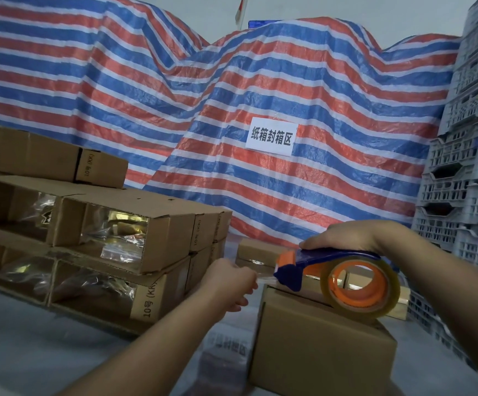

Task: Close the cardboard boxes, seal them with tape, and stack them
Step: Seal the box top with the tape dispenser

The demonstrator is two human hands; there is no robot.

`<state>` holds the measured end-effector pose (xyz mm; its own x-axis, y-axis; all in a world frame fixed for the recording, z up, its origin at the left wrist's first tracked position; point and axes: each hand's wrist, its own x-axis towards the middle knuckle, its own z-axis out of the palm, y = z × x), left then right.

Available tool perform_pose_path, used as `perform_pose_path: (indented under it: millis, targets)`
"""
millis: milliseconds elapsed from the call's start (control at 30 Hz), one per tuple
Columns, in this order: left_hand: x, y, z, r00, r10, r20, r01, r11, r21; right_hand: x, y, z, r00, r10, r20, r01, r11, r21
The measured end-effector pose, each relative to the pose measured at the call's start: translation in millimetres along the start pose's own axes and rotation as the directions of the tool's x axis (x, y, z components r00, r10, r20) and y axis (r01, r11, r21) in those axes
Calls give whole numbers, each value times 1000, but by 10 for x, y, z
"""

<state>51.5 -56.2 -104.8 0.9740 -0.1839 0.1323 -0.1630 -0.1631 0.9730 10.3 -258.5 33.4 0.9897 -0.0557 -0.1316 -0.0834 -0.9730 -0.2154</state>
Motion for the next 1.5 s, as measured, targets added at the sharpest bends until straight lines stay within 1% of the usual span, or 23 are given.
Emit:
perform_pose_path:
  millis: [67, 167, 300, 400, 500, 600, 733, 833, 900, 1000, 1067, 1100, 1167, 1200, 1233, 1267, 1400, 1500]
  targets:
    - [6, -42, 5, 1000, 0, 2, 0, 1000, 9, 28, -20, 9, 1000, 13, -10, -14, 999, -29]
    - [20, -118, 22, 999, -25, 36, 25, 1000, 1, 37, -26, 21, 1000, -12, -24, 10, 998, -61]
    - [41, -191, 49, 999, -33, 44, 32, 999, 18, 45, -27, 29, 1000, 21, -11, -21, 999, -35]
    - [63, -222, 66, 998, -40, 55, 39, 999, 24, 62, -22, 36, 999, 34, -17, -35, 998, -48]
    - [53, -232, 119, 987, -122, 108, 120, 993, 20, 60, -12, 34, 999, 36, -21, -37, 998, -50]
    - [9, -235, 187, 953, -223, 207, 237, 971, -44, 43, -19, 42, 1000, 9, -29, -11, 998, -58]
    - [-30, -287, 228, 935, -255, 248, 290, 950, -118, 47, -16, 46, 999, -34, -40, 32, 997, -72]
    - [-70, -310, 219, 902, -269, 337, 347, 918, -195, 59, -15, 43, 998, -46, -44, 44, 998, -45]
    - [-92, -309, 205, 881, -285, 379, 385, 896, -221, 46, -26, 44, 1000, -19, -20, 19, 1000, -15]
    - [-115, -338, 171, 867, -350, 354, 443, 867, -228, 37, -37, 34, 1000, -18, 8, 18, 999, -36]
    - [-93, -348, 162, 894, -361, 264, 425, 871, -248, 24, -42, 38, 999, -37, 9, 37, 998, -47]
    - [-83, -335, 163, 920, -342, 191, 382, 889, -253, 14, -48, 39, 999, -37, 8, 38, 998, -54]
    - [-33, -285, 177, 975, -224, 11, 219, 941, -259, 6, -56, 39, 999, -32, 1, 32, 996, -81]
    - [1, -253, 186, 990, -137, -41, 120, 951, -285, 10, -58, 42, 1000, -27, -1, 27, 996, -89]
    - [-5, -196, 192, 997, -65, -46, 48, 950, -307, 20, -59, 42, 1000, -23, -1, 22, 996, -90]
    - [-27, -134, 203, 1000, -24, -17, 18, 948, -318, 29, -59, 40, 1000, -21, 1, 21, 996, -89]
    - [-74, 34, 292, 991, -32, 131, 65, 964, -256, 42, -53, 35, 1000, 9, 14, -9, 1000, -29]
    - [-137, 137, 331, 980, -73, 186, 112, 972, -208, 55, -26, 35, 1000, 20, 15, -20, 1000, 1]
